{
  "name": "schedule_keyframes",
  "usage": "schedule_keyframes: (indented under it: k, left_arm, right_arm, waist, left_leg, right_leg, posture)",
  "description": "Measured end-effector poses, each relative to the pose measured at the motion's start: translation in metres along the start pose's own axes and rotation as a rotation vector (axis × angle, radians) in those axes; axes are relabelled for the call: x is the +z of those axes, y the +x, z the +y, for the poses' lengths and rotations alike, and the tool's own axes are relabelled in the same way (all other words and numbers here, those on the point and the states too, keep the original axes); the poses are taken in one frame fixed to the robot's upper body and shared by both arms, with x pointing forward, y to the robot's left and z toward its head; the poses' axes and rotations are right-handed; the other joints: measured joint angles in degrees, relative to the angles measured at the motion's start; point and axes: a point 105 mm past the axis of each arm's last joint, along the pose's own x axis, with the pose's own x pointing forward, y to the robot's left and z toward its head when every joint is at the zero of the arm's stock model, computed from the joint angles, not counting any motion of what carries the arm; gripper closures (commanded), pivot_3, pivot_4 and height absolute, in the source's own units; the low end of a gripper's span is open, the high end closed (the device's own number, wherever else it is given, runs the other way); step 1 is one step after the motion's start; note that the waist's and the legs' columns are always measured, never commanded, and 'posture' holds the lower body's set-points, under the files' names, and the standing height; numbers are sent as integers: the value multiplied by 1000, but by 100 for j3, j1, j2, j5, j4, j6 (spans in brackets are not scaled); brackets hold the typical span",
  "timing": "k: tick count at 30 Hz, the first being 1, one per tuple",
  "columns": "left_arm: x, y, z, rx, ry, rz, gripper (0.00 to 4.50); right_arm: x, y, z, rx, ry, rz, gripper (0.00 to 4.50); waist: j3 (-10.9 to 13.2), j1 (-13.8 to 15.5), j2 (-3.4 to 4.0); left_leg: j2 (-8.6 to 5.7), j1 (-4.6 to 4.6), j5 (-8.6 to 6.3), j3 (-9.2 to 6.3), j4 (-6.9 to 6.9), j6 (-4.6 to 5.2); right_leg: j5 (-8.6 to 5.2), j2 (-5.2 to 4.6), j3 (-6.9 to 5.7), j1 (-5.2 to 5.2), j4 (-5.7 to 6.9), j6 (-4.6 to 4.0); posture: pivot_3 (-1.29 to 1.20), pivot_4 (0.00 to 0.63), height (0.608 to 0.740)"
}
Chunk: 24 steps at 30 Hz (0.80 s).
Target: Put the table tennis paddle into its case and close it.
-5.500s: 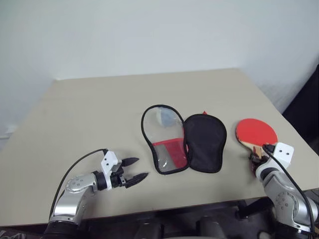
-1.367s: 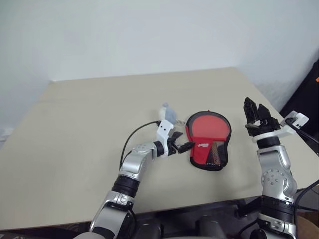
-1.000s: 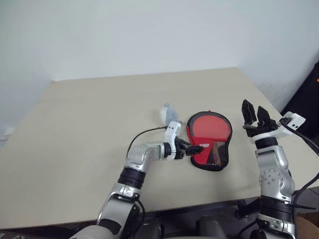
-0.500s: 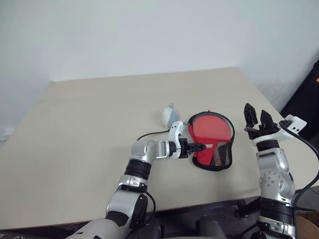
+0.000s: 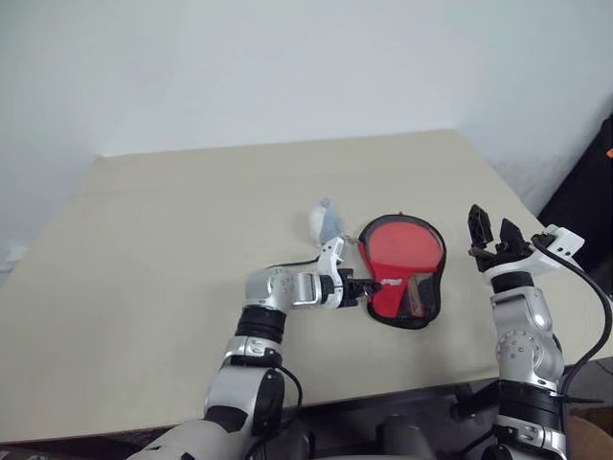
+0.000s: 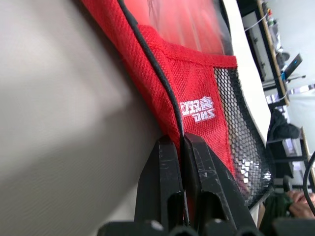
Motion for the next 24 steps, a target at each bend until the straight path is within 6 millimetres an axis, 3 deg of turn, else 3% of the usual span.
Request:
schedule_keyframes:
  k: [8, 14, 19, 24]
  left_arm:
    - [-14, -49, -4, 31, -16, 85, 4473]
    - [-54, -47, -16, -83, -27, 191, 4473]
    - [-66, -56, -19, -54, 65, 261, 4473]
    - [-74, -58, -21, -60, 43, 257, 4473]
  right_arm:
    - [-6, -4, 0, -2, -24, 22, 0]
    - [-9, -4, 2, 5, -29, 34, 0]
    - [-12, -1, -1, 1, -50, 54, 0]
    - [-16, 0, 1, 6, -63, 68, 0]
  waist:
    - [-1, -80, 3]
    - [-1, -92, 2]
    - [-2, -94, 5]
    - [-2, -92, 5]
  left_leg:
    - [0, -1, 2, -4, -2, -3]
    - [0, -2, 1, -7, -1, -3]
    - [0, 0, 1, -5, -2, -3]
    - [0, 0, 1, -6, 0, -3]
  right_leg:
    - [1, 3, 7, -2, 1, -1]
    - [1, 3, 7, -3, 2, -2]
    - [1, 3, 10, -4, 2, -3]
    - [1, 3, 10, -3, 2, -3]
  posture:
    - [0, 0, 740]
    - [0, 0, 740]
    - [0, 0, 740]
    - [0, 0, 740]
